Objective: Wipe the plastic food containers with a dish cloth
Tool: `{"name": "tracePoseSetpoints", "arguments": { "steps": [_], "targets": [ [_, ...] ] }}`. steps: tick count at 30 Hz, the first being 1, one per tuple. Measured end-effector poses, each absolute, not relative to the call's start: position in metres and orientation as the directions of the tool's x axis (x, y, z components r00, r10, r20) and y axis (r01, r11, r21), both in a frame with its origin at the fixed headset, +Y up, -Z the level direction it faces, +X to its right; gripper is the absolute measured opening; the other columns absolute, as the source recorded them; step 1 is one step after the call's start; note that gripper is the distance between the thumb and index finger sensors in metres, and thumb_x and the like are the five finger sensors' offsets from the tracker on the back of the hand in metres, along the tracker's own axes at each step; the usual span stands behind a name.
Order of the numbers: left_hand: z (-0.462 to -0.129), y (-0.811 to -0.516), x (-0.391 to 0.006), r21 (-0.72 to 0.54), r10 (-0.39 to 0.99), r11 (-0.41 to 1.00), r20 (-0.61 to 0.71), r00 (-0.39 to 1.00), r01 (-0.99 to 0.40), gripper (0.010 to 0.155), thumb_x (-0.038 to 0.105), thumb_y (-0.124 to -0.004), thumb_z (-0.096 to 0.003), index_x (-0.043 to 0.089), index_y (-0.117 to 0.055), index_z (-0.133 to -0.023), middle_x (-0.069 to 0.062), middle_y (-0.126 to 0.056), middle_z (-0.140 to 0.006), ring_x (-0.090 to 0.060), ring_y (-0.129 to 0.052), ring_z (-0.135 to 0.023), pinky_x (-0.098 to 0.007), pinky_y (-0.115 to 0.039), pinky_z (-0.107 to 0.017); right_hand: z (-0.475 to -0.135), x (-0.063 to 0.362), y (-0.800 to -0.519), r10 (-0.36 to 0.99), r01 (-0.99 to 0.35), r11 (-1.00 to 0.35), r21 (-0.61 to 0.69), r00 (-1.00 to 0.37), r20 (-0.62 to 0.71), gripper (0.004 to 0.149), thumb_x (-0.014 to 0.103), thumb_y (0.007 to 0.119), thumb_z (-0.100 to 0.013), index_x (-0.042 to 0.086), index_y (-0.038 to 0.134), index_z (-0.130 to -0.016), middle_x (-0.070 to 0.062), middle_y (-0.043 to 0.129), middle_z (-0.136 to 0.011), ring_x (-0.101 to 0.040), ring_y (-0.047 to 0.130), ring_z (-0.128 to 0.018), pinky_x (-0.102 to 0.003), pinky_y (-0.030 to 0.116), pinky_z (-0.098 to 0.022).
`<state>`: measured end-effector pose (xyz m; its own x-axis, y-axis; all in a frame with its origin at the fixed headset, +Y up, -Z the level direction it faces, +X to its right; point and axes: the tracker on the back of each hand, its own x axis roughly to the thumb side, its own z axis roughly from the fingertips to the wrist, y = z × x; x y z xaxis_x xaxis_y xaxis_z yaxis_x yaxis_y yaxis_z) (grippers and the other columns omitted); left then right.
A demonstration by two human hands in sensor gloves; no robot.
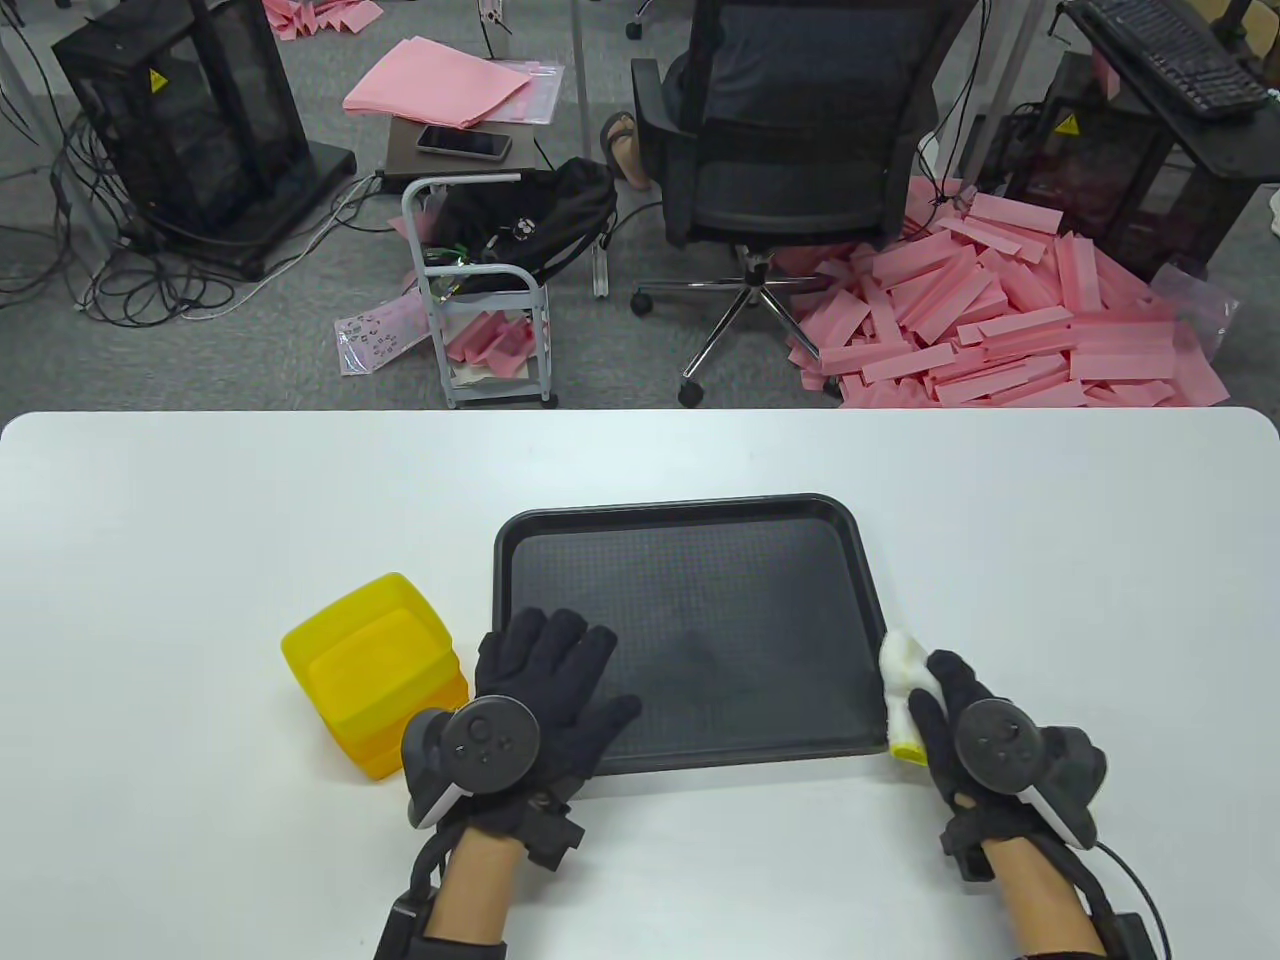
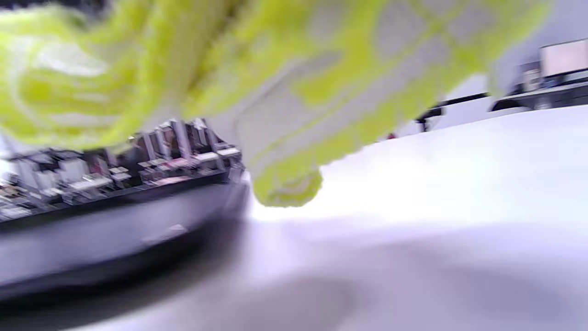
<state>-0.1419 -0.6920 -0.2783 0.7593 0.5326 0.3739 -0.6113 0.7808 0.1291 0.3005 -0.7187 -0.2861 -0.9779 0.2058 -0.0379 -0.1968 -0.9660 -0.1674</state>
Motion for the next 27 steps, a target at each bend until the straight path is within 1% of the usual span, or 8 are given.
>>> {"name": "tracePoseSetpoints", "arguments": {
  "steps": [4,8,10,12,15,20,25,27],
  "targets": [
    [-0.277,-0.691,-0.142,0.130,0.537,0.775,0.381,0.753,-0.618,0.075,0.072,-0.066,-0.0466,0.031,-0.073,-0.109,-0.013,-0.065,-0.117,-0.046,-0.049,-0.111,-0.069,-0.033,-0.077,-0.291,0.332,-0.729,0.019,-0.009,-0.998,-0.059,-0.986,-0.167,0.057,0.048,0.069,-0.057,0.016,0.059,-0.102,-0.003,0.089,-0.078,-0.034,0.094,-0.054,-0.042,0.087,-0.033],
    [-0.277,-0.690,-0.141,0.133,0.535,0.773,0.388,0.751,-0.620,0.075,0.072,-0.066,-0.0468,0.029,-0.074,-0.108,-0.013,-0.066,-0.116,-0.046,-0.049,-0.111,-0.069,-0.034,-0.077,-0.291,0.336,-0.748,-0.093,0.090,-0.996,0.029,-0.983,-0.156,0.057,0.050,0.069,-0.057,0.018,0.059,-0.103,-0.004,0.088,-0.081,-0.034,0.094,-0.056,-0.042,0.086,-0.035],
    [-0.277,-0.690,-0.140,0.132,0.529,0.780,0.386,0.756,-0.612,0.075,0.072,-0.066,-0.0471,0.029,-0.074,-0.108,-0.012,-0.066,-0.116,-0.046,-0.050,-0.111,-0.069,-0.034,-0.077,-0.288,0.332,-0.757,-0.120,0.117,-0.993,0.030,-0.981,-0.150,0.057,0.050,0.067,-0.057,0.018,0.057,-0.103,-0.004,0.085,-0.083,-0.034,0.092,-0.059,-0.042,0.086,-0.037],
    [-0.277,-0.690,-0.140,0.132,0.528,0.781,0.385,0.757,-0.611,0.075,0.072,-0.066,-0.0471,0.029,-0.074,-0.108,-0.012,-0.066,-0.116,-0.046,-0.049,-0.111,-0.069,-0.034,-0.077,-0.292,0.327,-0.757,-0.147,0.138,-0.988,0.072,-0.979,-0.143,0.060,0.053,0.064,-0.058,0.019,0.053,-0.106,-0.007,0.080,-0.090,-0.036,0.088,-0.065,-0.043,0.084,-0.041],
    [-0.277,-0.690,-0.141,0.133,0.533,0.777,0.380,0.756,-0.615,0.075,0.071,-0.067,-0.0471,0.029,-0.075,-0.108,-0.013,-0.066,-0.116,-0.046,-0.049,-0.111,-0.069,-0.034,-0.077,-0.293,0.320,-0.760,-0.173,0.154,-0.979,0.136,-0.975,-0.142,0.063,0.055,0.063,-0.058,0.021,0.049,-0.109,-0.016,0.067,-0.103,-0.044,0.077,-0.080,-0.051,0.079,-0.050],
    [-0.276,-0.690,-0.140,0.133,0.532,0.778,0.382,0.756,-0.615,0.075,0.071,-0.067,-0.0471,0.028,-0.076,-0.107,-0.012,-0.067,-0.116,-0.046,-0.050,-0.110,-0.069,-0.034,-0.077,-0.295,0.324,-0.755,-0.088,0.041,-0.969,0.243,-0.979,-0.185,0.070,0.060,0.059,-0.057,0.020,0.041,-0.113,-0.023,0.055,-0.112,-0.050,0.064,-0.091,-0.062,0.066,-0.063],
    [-0.276,-0.691,-0.140,0.128,0.536,0.776,0.382,0.753,-0.617,0.074,0.071,-0.067,-0.0473,0.028,-0.076,-0.107,-0.012,-0.067,-0.116,-0.046,-0.051,-0.110,-0.069,-0.034,-0.077,-0.295,0.332,-0.739,0.055,-0.120,-0.954,0.273,-0.970,-0.236,0.077,0.063,0.056,-0.057,0.018,0.034,-0.115,-0.026,0.043,-0.117,-0.055,0.050,-0.099,-0.068,0.056,-0.067],
    [-0.276,-0.691,-0.140,0.125,0.541,0.774,0.380,0.750,-0.621,0.074,0.071,-0.067,-0.0472,0.028,-0.076,-0.107,-0.013,-0.067,-0.116,-0.046,-0.050,-0.110,-0.069,-0.034,-0.077,-0.296,0.335,-0.732,0.111,-0.172,-0.953,0.249,-0.965,-0.239,0.077,0.063,0.056,-0.057,0.017,0.033,-0.115,-0.026,0.040,-0.117,-0.055,0.047,-0.100,-0.070,0.052,-0.067]
  ]
}}
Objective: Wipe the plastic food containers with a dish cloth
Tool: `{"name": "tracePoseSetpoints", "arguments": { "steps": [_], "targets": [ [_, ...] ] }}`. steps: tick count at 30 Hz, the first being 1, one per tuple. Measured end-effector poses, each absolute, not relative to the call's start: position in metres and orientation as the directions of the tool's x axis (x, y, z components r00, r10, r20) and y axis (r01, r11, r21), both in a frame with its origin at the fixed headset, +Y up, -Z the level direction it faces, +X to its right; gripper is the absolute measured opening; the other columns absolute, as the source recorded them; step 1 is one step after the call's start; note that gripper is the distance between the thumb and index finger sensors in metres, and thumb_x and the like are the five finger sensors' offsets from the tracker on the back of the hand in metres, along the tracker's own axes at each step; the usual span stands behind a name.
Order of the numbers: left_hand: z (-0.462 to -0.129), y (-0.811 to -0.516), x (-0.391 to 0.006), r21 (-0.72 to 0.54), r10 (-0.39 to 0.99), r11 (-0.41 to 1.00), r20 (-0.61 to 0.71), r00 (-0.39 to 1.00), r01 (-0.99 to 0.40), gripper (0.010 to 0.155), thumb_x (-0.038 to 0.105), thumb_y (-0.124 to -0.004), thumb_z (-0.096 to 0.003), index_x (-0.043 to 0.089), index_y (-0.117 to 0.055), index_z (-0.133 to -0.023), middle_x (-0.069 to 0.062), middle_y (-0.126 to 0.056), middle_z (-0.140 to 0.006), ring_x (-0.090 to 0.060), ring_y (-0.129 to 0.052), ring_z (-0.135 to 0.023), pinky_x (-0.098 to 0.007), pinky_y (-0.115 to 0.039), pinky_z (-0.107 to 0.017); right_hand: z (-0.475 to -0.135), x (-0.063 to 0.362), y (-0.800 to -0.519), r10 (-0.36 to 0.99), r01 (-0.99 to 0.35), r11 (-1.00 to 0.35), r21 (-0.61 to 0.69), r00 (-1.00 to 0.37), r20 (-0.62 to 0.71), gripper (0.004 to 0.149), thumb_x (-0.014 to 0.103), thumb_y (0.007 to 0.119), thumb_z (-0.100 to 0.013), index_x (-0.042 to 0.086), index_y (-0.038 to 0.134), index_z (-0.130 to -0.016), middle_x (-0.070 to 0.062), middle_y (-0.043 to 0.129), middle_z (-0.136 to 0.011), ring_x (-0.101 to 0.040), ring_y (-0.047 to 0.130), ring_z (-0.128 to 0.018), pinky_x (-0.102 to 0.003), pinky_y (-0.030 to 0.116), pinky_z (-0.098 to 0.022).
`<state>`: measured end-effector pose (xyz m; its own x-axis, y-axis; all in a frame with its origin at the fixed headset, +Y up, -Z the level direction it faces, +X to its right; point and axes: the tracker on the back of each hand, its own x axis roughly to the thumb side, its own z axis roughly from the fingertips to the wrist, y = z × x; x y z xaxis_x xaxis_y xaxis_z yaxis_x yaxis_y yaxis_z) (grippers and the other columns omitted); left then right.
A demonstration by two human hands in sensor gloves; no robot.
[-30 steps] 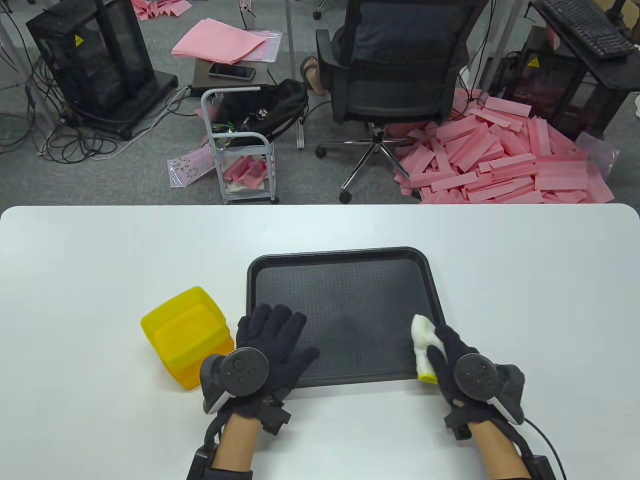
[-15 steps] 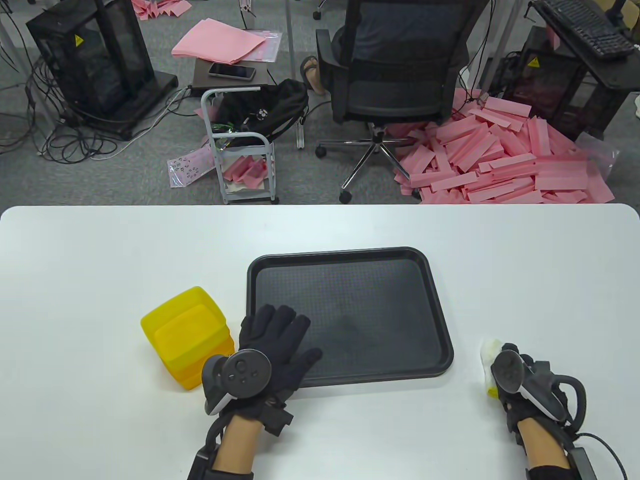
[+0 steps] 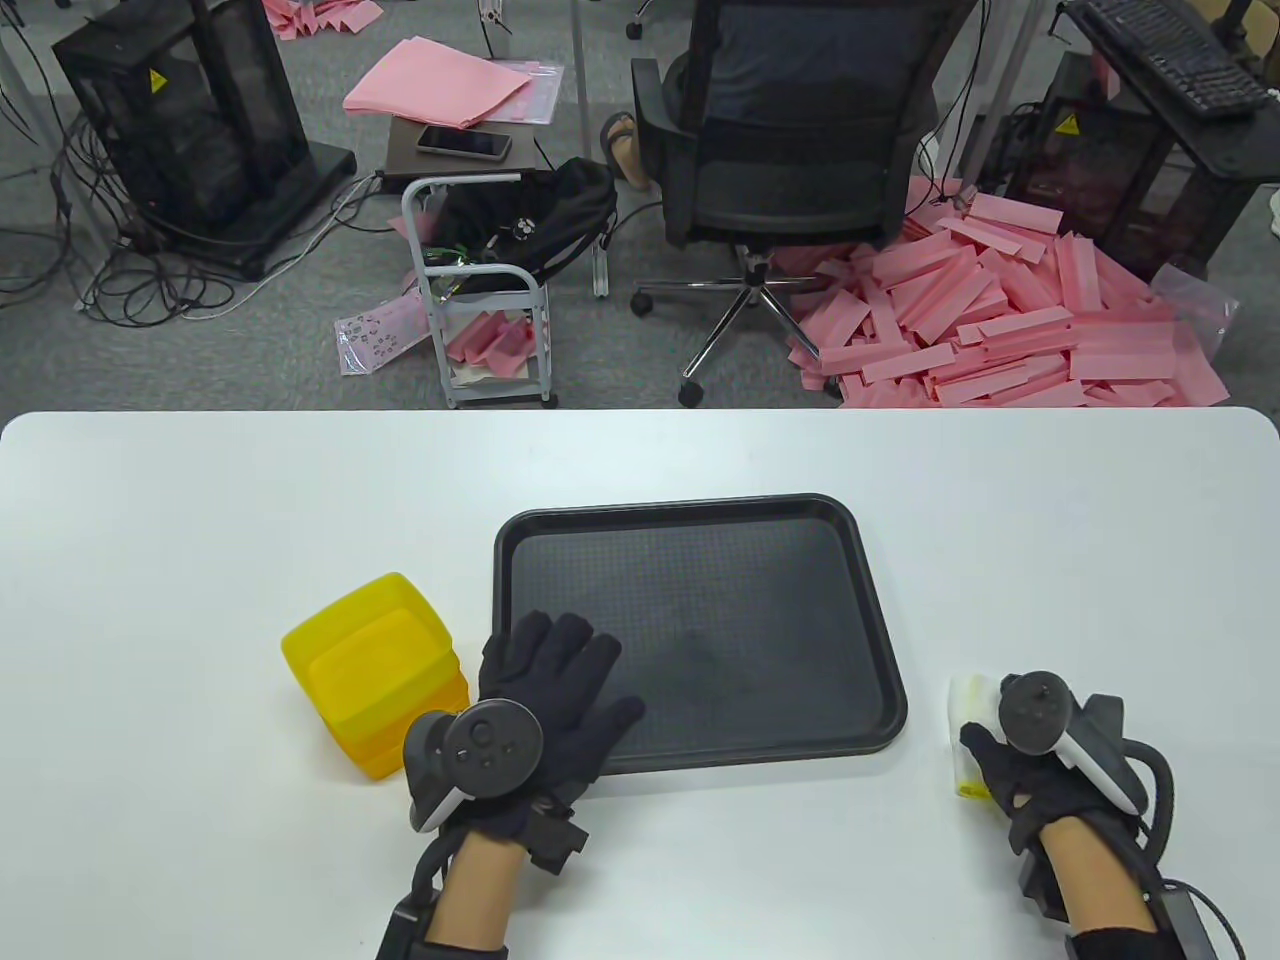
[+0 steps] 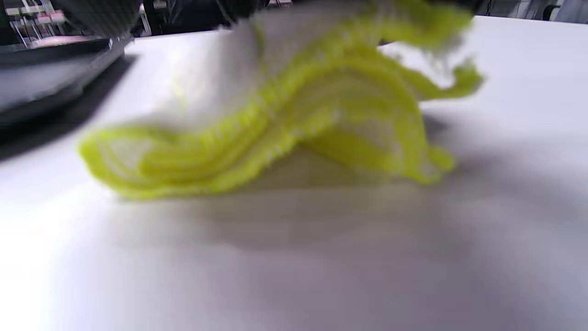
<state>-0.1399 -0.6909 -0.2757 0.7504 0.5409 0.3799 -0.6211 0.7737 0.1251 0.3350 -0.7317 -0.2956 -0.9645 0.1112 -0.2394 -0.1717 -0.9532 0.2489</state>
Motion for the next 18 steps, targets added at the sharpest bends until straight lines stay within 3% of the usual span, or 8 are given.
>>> {"name": "tracePoseSetpoints", "arguments": {
  "steps": [7,12,18],
  "targets": [
    [-0.275,-0.691,-0.139,0.124,0.541,0.774,0.381,0.750,-0.621,0.074,0.071,-0.067,-0.0473,0.028,-0.076,-0.107,-0.013,-0.067,-0.116,-0.046,-0.050,-0.110,-0.069,-0.034,-0.077,-0.297,0.326,-0.686,0.173,-0.188,-0.978,0.089,-0.972,-0.160,0.077,0.061,0.056,-0.057,0.016,0.034,-0.115,-0.027,0.037,-0.117,-0.056,0.044,-0.100,-0.071,0.050,-0.067],
    [-0.275,-0.691,-0.138,0.122,0.539,0.776,0.381,0.752,-0.618,0.074,0.071,-0.067,-0.0473,0.029,-0.076,-0.107,-0.013,-0.067,-0.116,-0.047,-0.050,-0.110,-0.069,-0.034,-0.077,-0.297,0.273,-0.654,0.265,-0.266,-0.964,-0.012,-0.964,0.033,0.078,0.062,0.056,-0.058,0.015,0.034,-0.116,-0.026,0.037,-0.118,-0.055,0.042,-0.101,-0.072,0.048,-0.068],
    [-0.275,-0.691,-0.138,0.124,0.537,0.777,0.379,0.753,-0.617,0.073,0.071,-0.067,-0.0475,0.029,-0.076,-0.107,-0.013,-0.067,-0.116,-0.046,-0.050,-0.110,-0.069,-0.033,-0.077,-0.290,0.210,-0.649,0.283,-0.310,-0.948,-0.071,-0.924,0.258,0.077,0.064,0.056,-0.057,0.019,0.036,-0.117,-0.023,0.033,-0.121,-0.053,0.038,-0.104,-0.074,0.043,-0.069]
  ]
}}
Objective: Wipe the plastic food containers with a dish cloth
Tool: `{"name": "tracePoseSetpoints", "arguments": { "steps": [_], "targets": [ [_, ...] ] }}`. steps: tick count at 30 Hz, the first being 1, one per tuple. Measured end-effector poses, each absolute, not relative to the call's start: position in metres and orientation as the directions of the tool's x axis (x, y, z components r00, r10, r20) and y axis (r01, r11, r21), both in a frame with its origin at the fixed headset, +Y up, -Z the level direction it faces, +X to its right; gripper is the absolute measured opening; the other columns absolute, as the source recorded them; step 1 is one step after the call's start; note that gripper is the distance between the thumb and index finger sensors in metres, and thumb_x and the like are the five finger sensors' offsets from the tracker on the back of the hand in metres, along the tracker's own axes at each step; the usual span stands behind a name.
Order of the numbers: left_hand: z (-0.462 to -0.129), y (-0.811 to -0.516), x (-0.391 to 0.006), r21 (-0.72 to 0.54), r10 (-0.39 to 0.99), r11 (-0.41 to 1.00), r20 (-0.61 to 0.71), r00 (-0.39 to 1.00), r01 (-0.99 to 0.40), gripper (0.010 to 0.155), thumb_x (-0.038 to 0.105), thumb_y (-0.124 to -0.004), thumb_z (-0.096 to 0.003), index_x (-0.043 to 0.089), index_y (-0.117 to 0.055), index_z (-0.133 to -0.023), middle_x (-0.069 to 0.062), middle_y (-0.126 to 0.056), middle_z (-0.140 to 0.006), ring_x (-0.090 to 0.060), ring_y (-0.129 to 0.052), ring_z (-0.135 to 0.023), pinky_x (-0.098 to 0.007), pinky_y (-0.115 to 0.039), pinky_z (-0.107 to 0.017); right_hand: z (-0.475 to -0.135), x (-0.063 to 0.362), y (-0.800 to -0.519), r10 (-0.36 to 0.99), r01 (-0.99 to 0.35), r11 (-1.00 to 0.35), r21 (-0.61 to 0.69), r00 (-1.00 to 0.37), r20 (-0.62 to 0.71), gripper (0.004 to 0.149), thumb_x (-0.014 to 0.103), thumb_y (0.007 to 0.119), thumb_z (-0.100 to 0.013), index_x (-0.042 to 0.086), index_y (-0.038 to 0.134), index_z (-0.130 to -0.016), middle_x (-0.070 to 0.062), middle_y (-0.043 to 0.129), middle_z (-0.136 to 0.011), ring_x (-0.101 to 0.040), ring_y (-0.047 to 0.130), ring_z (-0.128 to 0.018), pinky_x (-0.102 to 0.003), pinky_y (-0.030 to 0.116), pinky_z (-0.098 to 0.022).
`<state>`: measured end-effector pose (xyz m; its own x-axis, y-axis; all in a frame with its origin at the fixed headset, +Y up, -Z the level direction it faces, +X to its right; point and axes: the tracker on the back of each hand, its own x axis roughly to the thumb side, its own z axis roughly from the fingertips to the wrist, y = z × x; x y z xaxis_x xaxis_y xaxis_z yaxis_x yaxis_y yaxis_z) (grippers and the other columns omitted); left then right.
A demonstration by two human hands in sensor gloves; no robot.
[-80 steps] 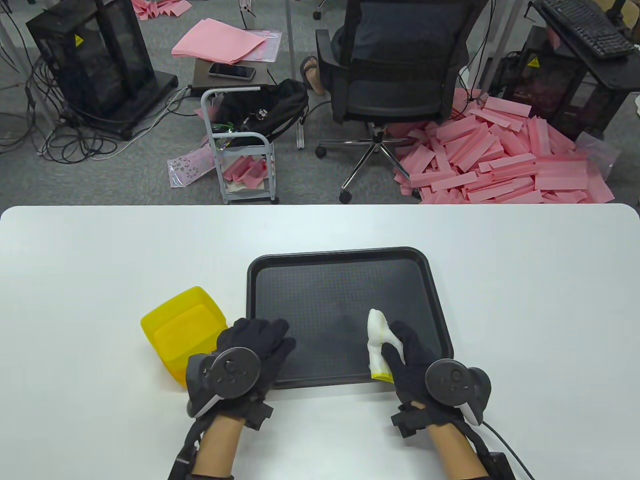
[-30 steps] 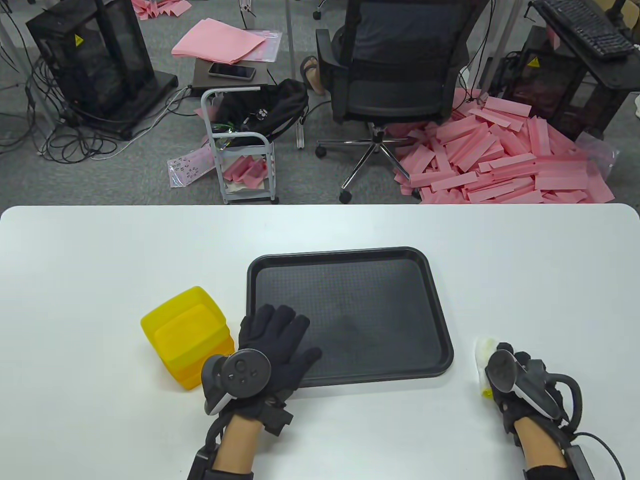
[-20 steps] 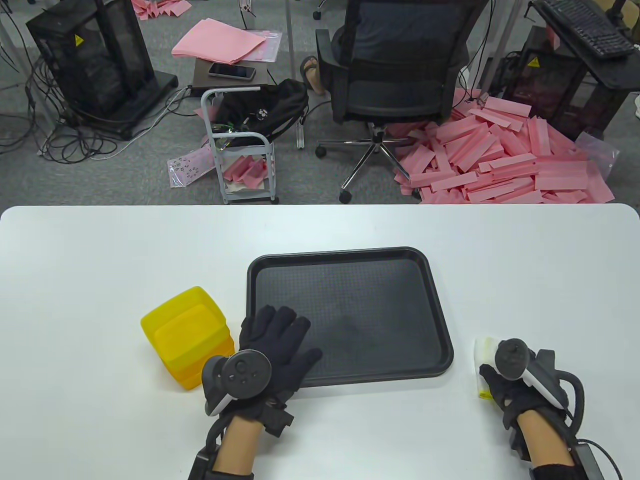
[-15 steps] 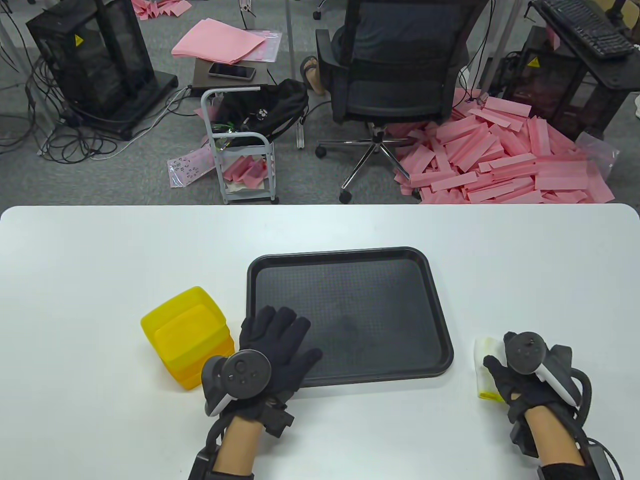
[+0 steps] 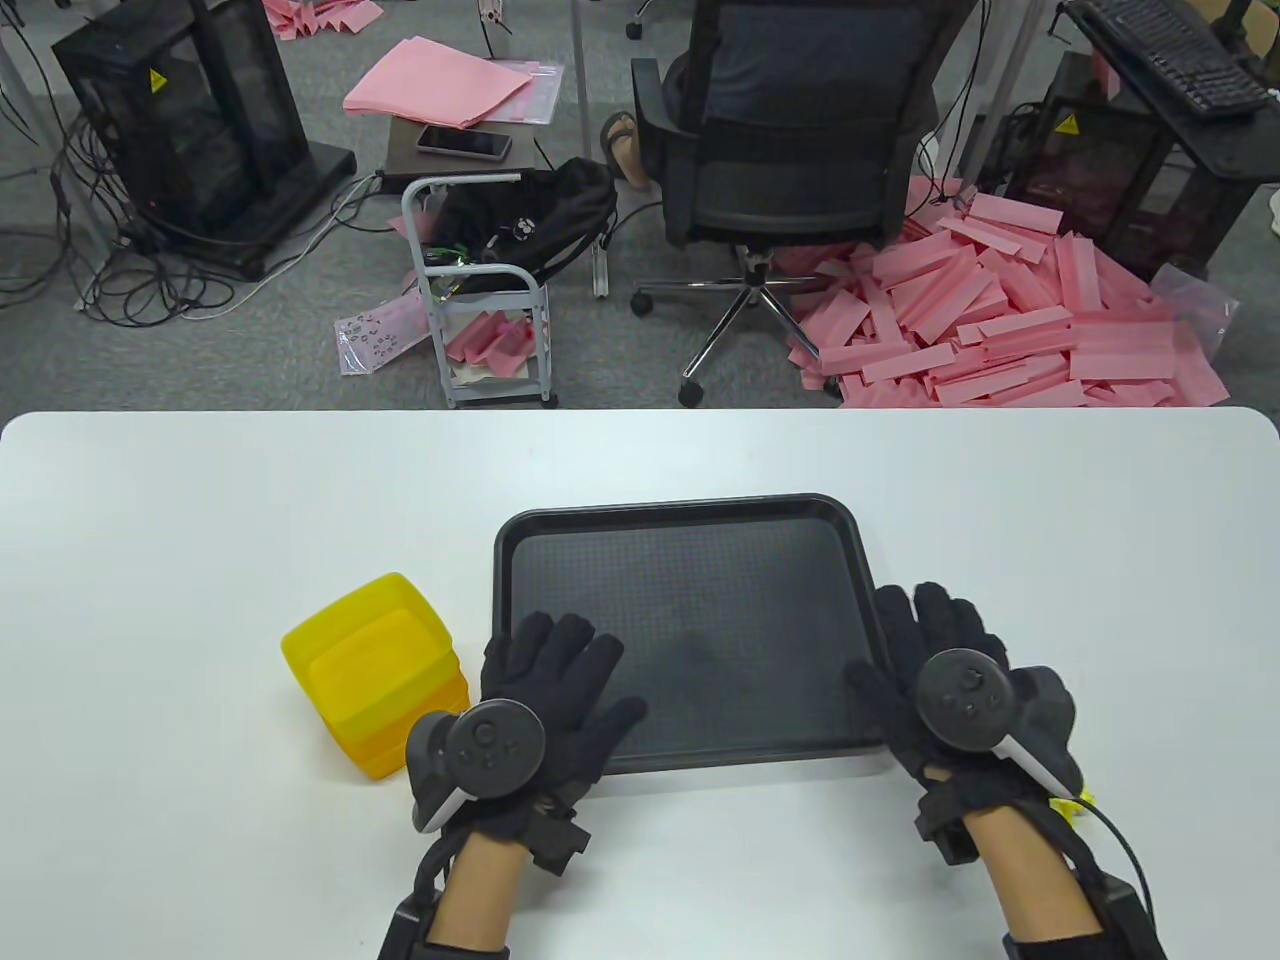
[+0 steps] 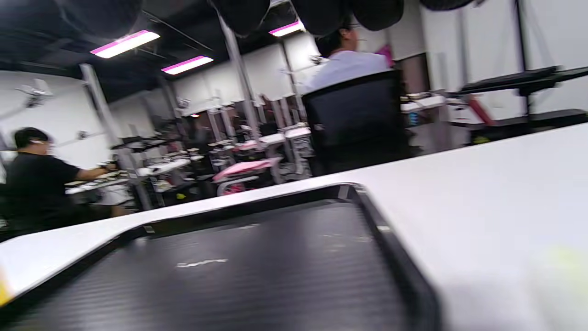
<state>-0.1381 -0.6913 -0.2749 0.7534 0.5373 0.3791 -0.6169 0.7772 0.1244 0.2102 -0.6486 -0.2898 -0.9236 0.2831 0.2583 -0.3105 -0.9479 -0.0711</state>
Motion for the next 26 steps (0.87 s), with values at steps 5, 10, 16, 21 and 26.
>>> {"name": "tracePoseSetpoints", "arguments": {
  "steps": [5,10,16,21,26],
  "targets": [
    [-0.275,-0.691,-0.137,0.122,0.535,0.780,0.381,0.754,-0.614,0.073,0.071,-0.067,-0.0474,0.029,-0.076,-0.107,-0.013,-0.066,-0.116,-0.046,-0.050,-0.110,-0.069,-0.033,-0.077,-0.288,0.172,-0.664,0.242,-0.316,-0.942,-0.111,-0.871,0.428,0.083,0.068,0.055,-0.055,0.019,0.031,-0.118,-0.021,0.026,-0.123,-0.051,0.028,-0.107,-0.075,0.038,-0.071],
    [-0.275,-0.691,-0.136,0.122,0.529,0.784,0.382,0.758,-0.609,0.073,0.071,-0.067,-0.0474,0.029,-0.076,-0.107,-0.013,-0.066,-0.116,-0.047,-0.050,-0.110,-0.069,-0.033,-0.077,-0.290,0.156,-0.683,0.263,-0.350,-0.931,-0.103,-0.839,0.477,0.087,0.073,0.052,-0.053,0.020,0.028,-0.119,-0.020,0.023,-0.123,-0.051,0.025,-0.108,-0.076,0.035,-0.071],
    [-0.275,-0.691,-0.136,0.116,0.530,0.785,0.382,0.757,-0.608,0.073,0.071,-0.067,-0.0474,0.029,-0.076,-0.107,-0.013,-0.066,-0.116,-0.046,-0.050,-0.111,-0.069,-0.032,-0.077,-0.292,0.156,-0.689,0.241,-0.326,-0.940,-0.103,-0.846,0.475,0.087,0.073,0.052,-0.053,0.020,0.030,-0.119,-0.021,0.024,-0.123,-0.051,0.025,-0.108,-0.076,0.035,-0.070],
    [-0.275,-0.691,-0.135,0.117,0.527,0.787,0.384,0.758,-0.606,0.073,0.071,-0.067,-0.0474,0.029,-0.076,-0.107,-0.013,-0.066,-0.116,-0.046,-0.050,-0.110,-0.069,-0.032,-0.077,-0.291,0.155,-0.691,0.245,-0.323,-0.942,-0.091,-0.846,0.474,0.086,0.072,0.053,-0.054,0.020,0.032,-0.119,-0.021,0.024,-0.123,-0.051,0.025,-0.107,-0.077,0.035,-0.070],
    [-0.274,-0.691,-0.133,0.117,0.521,0.790,0.389,0.759,-0.602,0.073,0.071,-0.067,-0.0475,0.029,-0.076,-0.107,-0.013,-0.066,-0.116,-0.047,-0.050,-0.110,-0.069,-0.032,-0.077,-0.289,0.158,-0.690,0.248,-0.330,-0.939,-0.101,-0.848,0.469,0.086,0.072,0.053,-0.054,0.020,0.033,-0.119,-0.021,0.024,-0.123,-0.051,0.025,-0.107,-0.077,0.035,-0.070]
  ]
}}
